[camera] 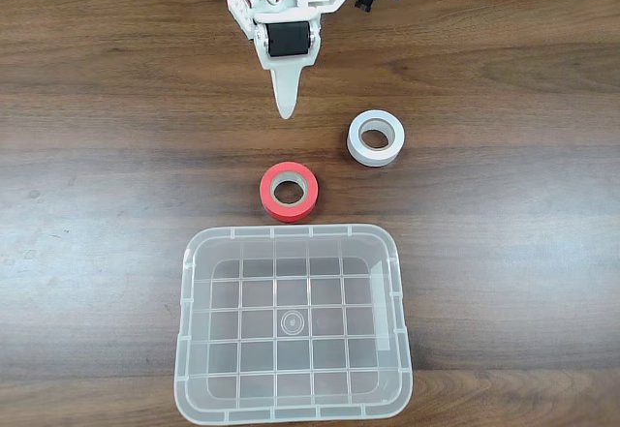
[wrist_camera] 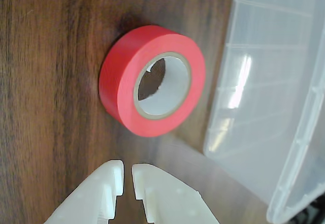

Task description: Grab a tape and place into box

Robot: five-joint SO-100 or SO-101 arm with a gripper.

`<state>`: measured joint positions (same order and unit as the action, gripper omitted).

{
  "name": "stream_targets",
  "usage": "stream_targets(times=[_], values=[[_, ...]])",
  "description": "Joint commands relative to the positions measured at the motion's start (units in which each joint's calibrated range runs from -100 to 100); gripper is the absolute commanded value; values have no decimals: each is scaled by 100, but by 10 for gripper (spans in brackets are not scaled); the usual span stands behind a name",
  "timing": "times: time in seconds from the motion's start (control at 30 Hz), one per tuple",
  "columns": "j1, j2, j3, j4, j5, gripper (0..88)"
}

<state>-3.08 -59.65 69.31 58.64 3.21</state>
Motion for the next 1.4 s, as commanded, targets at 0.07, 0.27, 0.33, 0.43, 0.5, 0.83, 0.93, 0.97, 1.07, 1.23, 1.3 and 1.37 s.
stream_targets(times=[0.07,0.27,0.33,0.43,0.5,0.83,0.93,0.97,1.07,1.23,1.3,1.37], values=[[-36,1966,-1846,-188,-42,14],[-36,3551,-2696,-145,-163,14],[-36,3889,-2757,-145,-168,14],[-28,4267,-2783,-179,-168,14],[-28,4388,-2792,-179,-168,15],[-28,4517,-2792,-188,-68,234],[-21,4525,-2792,-188,-20,236],[-21,4525,-2792,-188,-20,236],[-21,4533,-2783,-359,-15,235],[147,4742,-2836,-573,43,234],[154,4951,-2871,-531,101,234],[162,5064,-2871,-539,106,234]])
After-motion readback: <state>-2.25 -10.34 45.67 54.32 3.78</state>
